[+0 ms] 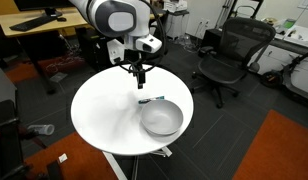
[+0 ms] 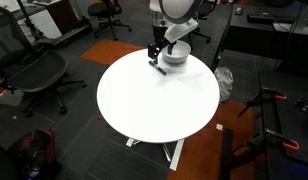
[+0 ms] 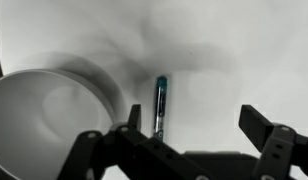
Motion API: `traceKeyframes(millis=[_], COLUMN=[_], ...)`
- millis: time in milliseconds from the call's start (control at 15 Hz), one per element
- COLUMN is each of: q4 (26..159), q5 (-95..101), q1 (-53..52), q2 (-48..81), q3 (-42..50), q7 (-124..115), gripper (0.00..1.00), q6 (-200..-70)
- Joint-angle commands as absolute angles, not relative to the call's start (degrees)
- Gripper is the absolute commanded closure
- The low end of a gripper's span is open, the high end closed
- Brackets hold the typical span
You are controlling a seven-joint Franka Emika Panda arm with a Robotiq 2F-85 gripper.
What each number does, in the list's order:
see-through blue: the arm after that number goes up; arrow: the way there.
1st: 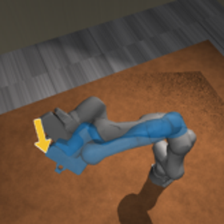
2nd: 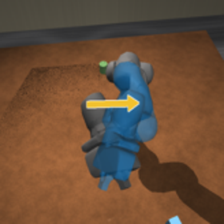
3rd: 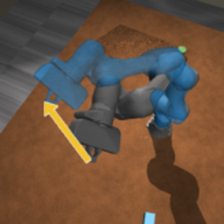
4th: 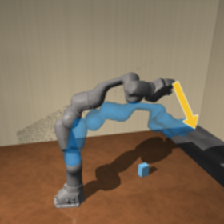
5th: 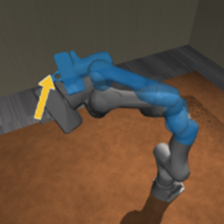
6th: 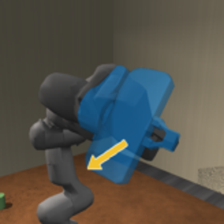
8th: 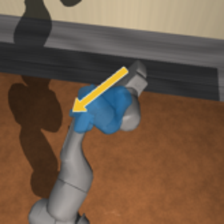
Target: Pick the object and place it in the cup
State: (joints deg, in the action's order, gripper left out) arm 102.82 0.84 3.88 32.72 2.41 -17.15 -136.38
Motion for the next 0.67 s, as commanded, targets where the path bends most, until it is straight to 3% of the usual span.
traceKeyframes(millis=[0,600], q4=[102.03,99.18], q5=[-0.57,-0.49], q1=[2.54,0.82], q2=[34.74,39.66], q3=[3.71,6.43], q7=[-17.33,-21.11], gripper=[0.00,0.00], q6=[-140.27,-142.63])
